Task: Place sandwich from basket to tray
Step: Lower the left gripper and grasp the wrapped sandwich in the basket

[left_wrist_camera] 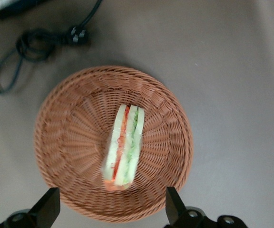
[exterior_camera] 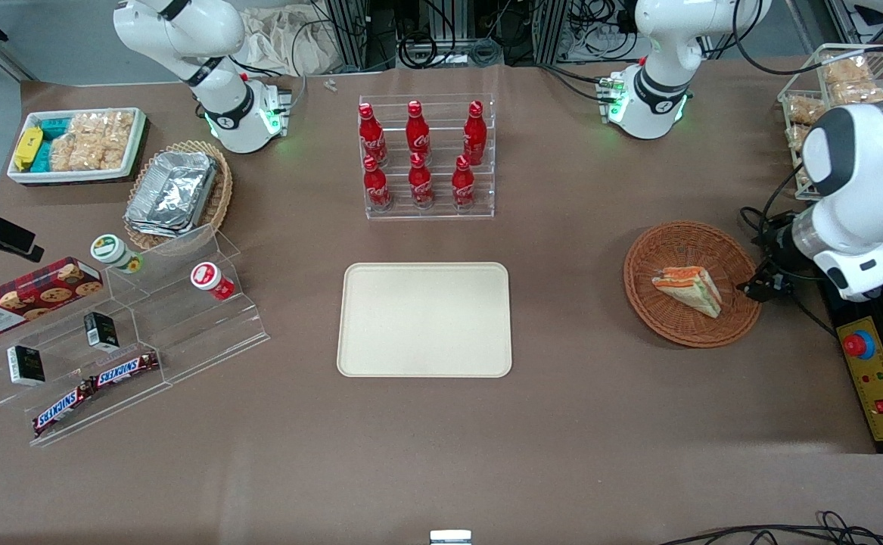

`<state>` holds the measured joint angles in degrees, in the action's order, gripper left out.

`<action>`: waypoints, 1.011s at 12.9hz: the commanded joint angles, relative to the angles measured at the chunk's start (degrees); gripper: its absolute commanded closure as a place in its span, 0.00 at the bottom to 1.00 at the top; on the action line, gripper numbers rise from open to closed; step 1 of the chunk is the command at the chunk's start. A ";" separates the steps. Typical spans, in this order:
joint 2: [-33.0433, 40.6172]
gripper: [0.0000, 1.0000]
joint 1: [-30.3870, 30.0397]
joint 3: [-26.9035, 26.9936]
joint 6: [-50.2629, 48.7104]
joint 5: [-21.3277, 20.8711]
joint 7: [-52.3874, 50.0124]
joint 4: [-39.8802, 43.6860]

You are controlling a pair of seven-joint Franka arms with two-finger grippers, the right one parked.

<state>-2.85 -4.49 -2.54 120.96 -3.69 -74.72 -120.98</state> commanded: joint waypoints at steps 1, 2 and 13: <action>-1.54 0.00 0.10 -0.19 4.54 0.44 -13.48 -2.42; -2.07 0.00 0.36 -0.27 5.33 0.27 -15.78 -3.11; -5.94 0.00 3.26 -0.54 16.32 -0.79 -16.86 -10.59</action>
<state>-8.78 -1.48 -3.17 133.44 -3.68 -89.53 -129.75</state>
